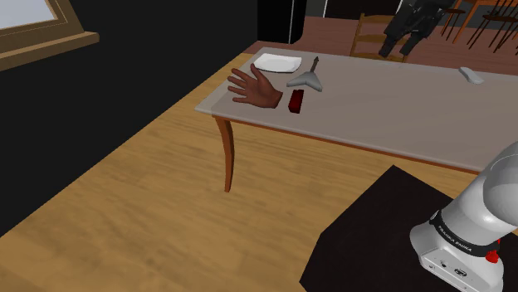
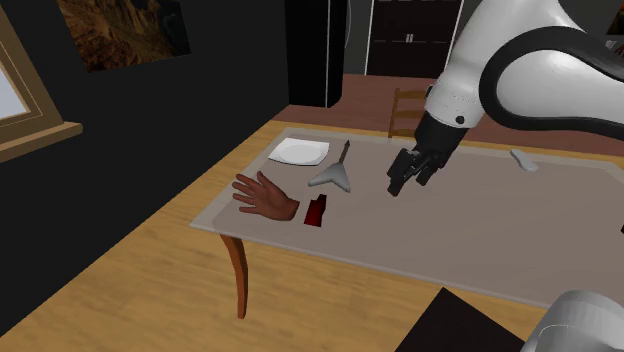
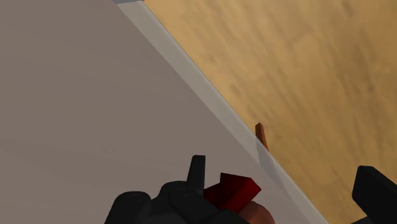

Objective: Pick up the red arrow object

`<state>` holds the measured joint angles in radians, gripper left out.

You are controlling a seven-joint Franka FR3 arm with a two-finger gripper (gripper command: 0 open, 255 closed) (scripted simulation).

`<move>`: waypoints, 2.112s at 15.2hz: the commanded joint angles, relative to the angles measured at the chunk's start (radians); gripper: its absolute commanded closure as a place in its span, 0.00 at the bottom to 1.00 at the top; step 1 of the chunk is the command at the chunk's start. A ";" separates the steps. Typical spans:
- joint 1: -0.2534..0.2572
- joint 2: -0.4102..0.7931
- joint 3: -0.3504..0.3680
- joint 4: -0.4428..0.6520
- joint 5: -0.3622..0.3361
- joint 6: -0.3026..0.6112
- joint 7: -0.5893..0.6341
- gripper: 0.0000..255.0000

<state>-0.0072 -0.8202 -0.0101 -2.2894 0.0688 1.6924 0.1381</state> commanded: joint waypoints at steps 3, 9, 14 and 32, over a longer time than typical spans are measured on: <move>-0.010 0.074 0.017 0.016 0.008 0.040 0.043 0.00; -0.041 0.306 0.060 0.096 0.020 0.142 0.169 0.00; -0.064 0.507 0.083 0.194 0.017 0.200 0.272 0.00; -0.096 1.166 0.066 0.668 0.001 0.243 0.561 0.00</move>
<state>-0.1033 0.3337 0.0565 -1.6243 0.0694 1.9274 0.6953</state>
